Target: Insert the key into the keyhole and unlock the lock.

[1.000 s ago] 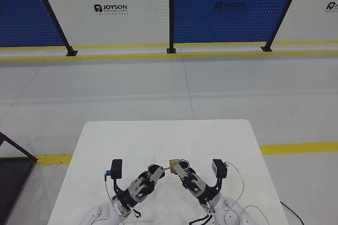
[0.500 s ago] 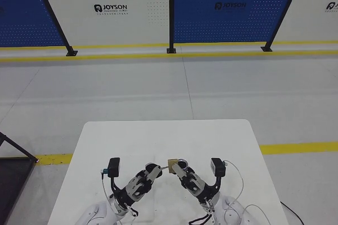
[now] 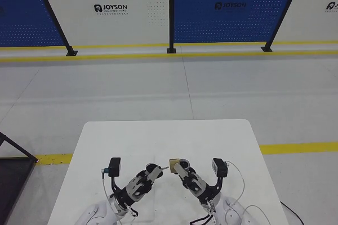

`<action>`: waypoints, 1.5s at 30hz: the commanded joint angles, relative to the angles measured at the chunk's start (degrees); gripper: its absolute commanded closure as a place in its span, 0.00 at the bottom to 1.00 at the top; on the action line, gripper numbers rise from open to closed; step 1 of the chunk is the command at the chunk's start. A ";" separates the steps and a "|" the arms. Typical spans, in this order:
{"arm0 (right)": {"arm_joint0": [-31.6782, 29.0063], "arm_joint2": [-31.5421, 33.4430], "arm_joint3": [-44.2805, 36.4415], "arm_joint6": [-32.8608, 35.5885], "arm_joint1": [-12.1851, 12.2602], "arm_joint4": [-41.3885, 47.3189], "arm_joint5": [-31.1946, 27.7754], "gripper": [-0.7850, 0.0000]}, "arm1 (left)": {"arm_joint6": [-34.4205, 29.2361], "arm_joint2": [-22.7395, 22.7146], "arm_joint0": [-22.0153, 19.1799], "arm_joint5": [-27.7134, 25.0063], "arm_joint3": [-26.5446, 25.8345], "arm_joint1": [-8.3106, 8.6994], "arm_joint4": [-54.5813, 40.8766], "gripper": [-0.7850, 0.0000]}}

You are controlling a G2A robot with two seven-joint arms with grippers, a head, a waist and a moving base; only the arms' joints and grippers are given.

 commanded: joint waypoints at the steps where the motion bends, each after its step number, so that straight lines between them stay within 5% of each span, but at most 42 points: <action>1: -0.01 0.11 0.06 0.20 0.00 -0.10 -0.27 1.00 | -0.25 0.09 -0.09 -0.23 0.11 0.03 -0.34 1.00; 45: -0.06 0.51 0.40 3.61 -0.18 -0.45 -2.76 1.00 | -4.47 1.24 -0.98 -1.19 0.13 0.75 -3.03 1.00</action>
